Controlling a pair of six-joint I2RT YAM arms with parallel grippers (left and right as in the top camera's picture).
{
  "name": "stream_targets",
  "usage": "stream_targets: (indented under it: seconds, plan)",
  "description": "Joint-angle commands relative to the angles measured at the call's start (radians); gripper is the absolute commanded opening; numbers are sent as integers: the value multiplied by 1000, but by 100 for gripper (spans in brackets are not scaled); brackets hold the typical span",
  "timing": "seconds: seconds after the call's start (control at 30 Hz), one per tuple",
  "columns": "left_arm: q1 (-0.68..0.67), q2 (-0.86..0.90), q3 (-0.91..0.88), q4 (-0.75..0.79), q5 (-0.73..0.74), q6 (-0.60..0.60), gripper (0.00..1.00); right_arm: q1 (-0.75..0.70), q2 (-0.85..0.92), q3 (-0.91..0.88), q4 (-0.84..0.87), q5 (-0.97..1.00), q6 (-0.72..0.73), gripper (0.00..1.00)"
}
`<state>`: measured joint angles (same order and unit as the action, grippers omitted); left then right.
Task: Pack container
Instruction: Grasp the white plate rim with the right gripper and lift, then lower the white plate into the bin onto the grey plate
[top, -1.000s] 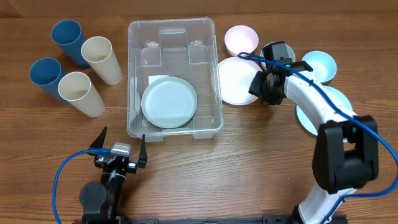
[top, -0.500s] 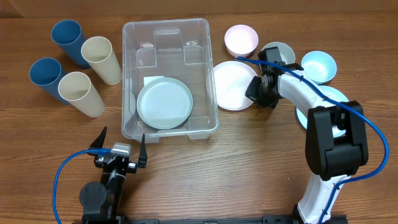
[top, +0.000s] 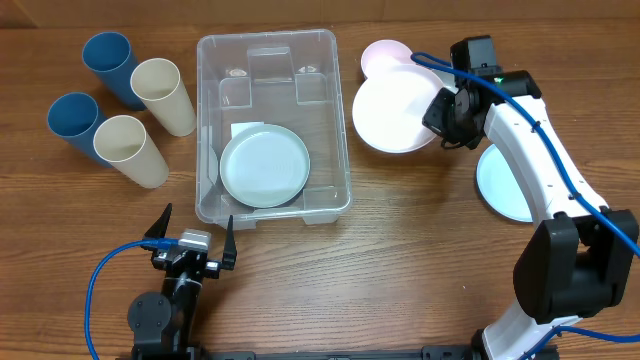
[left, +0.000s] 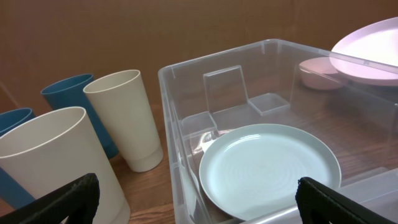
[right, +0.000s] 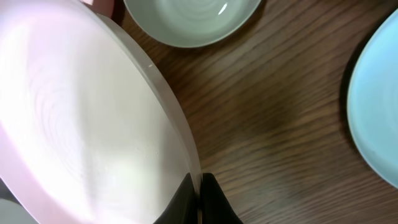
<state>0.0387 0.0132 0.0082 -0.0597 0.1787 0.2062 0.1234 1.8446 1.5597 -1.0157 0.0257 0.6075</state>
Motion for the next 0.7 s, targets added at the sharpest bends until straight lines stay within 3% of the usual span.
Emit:
stream_targets:
  seconds: [0.0, 0.13, 0.27, 0.43, 0.57, 0.67]
  plan:
    - [-6, -9, -3, 0, -2, -1, 100, -1, -32, 37, -5, 60, -5, 4]
    - [-6, -9, -3, 0, -3, -1, 100, -1, -52, 131, -48, 72, -10, 4]
    - [-6, -9, -3, 0, -3, -1, 100, 37, -126, 255, -87, -76, -119, 4]
    - [-6, -9, -3, 0, -3, -1, 100, 237, -172, 254, -79, -116, -172, 4]
    - [-6, -9, -3, 0, -3, -1, 100, 459, -132, 253, -41, 28, -173, 4]
    - [-6, -9, -3, 0, -3, -1, 100, 521, -57, 253, -21, 48, -166, 4]
